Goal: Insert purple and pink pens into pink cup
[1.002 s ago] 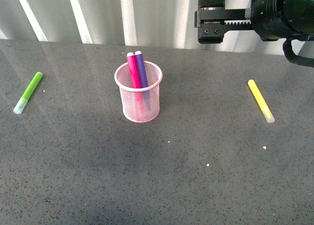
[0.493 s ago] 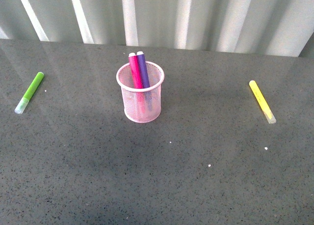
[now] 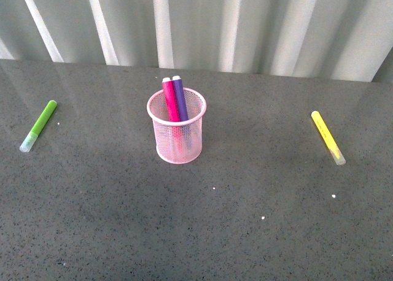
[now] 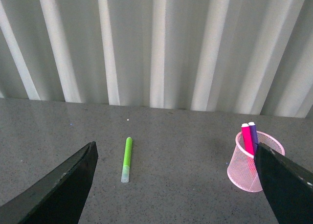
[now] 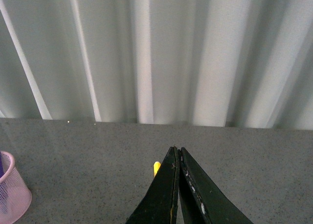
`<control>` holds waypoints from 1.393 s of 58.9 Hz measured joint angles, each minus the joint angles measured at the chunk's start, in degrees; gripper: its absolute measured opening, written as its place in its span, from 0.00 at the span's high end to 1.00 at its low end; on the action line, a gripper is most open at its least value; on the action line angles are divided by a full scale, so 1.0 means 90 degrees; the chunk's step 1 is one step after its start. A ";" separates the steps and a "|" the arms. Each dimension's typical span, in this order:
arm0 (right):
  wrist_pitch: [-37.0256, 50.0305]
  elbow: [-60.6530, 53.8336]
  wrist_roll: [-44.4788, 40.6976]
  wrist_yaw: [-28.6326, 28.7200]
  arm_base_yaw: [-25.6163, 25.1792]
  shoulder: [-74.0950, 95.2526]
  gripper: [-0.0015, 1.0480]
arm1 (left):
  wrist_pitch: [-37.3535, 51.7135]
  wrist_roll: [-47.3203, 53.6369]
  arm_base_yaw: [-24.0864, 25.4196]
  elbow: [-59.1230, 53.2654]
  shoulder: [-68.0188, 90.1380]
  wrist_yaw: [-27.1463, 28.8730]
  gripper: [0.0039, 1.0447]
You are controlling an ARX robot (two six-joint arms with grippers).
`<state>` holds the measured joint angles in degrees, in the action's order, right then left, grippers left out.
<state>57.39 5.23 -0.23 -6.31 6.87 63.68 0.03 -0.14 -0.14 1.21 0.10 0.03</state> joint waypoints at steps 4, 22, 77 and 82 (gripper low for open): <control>-0.0228 -0.0100 0.0000 0.0056 -0.0080 -0.0321 0.97 | 0.0000 0.0000 0.0000 0.0000 0.0000 0.0000 0.06; -0.1469 -0.0427 0.0002 0.0665 -0.0738 -0.1921 0.97 | 0.0000 0.0000 0.0000 0.0000 0.0000 0.0000 0.06; -0.4792 -0.0476 0.0005 0.0690 -0.0748 -0.5515 0.97 | 0.0000 0.0000 0.0000 0.0000 0.0000 0.0000 0.06; -0.4937 -0.0476 0.0005 0.0690 -0.0748 -0.5659 0.97 | 0.0000 0.0000 0.0000 0.0000 0.0000 0.0000 0.06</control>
<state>12.95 0.95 -0.19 -0.10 0.14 12.75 0.03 -0.14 -0.14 1.21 0.10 0.03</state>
